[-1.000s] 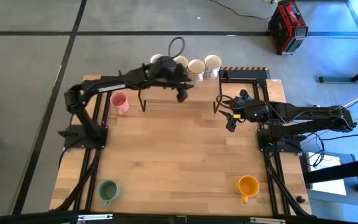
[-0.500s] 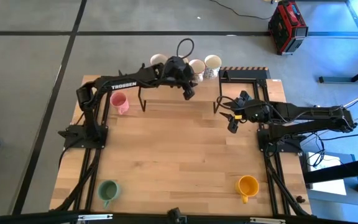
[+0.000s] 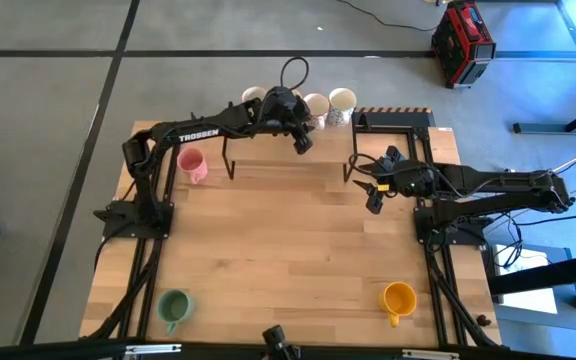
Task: Place coffee mugs
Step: Adjust the gray patterned mug on the shelf
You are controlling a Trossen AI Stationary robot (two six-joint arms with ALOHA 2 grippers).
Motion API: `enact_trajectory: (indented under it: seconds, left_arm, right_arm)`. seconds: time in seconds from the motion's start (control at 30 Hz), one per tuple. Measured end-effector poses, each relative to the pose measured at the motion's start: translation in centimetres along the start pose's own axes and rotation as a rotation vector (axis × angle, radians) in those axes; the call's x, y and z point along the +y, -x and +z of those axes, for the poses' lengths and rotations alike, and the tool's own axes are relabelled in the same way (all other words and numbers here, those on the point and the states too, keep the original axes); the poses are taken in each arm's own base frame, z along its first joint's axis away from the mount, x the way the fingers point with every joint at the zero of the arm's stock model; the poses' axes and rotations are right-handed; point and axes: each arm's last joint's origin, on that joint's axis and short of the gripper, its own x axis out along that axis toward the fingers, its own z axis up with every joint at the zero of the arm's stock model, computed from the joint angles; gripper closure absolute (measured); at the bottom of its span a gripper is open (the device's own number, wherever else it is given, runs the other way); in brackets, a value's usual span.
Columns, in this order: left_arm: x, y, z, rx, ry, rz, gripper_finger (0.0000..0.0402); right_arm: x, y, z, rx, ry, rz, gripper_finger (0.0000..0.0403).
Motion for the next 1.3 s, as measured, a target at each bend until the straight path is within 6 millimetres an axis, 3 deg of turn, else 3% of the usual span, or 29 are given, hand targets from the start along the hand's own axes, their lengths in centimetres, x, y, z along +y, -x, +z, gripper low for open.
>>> enact_trajectory:
  seconds: [0.2,0.5,0.8,1.3]
  left_arm:
    - [-0.3,0.0,0.2,-0.021,-0.001,-0.052,0.0263]
    - [-2.8,0.3,0.2,-0.026,-0.039,-0.244,0.0263]
    - [-3.4,-1.8,-0.5,-0.042,-0.063,-0.195,0.0263]
    - [-3.3,-1.8,-0.4,-0.053,-0.059,-0.081,0.0263]
  right_arm:
    - [0.0,0.0,0.0,0.000,0.000,0.000,0.0204]
    - [0.0,0.0,0.0,0.000,0.000,0.000,0.0204]
    - [0.0,0.0,0.0,-0.001,0.000,0.000,0.0204]
    - [0.0,0.0,0.0,0.001,-0.011,0.003,0.0204]
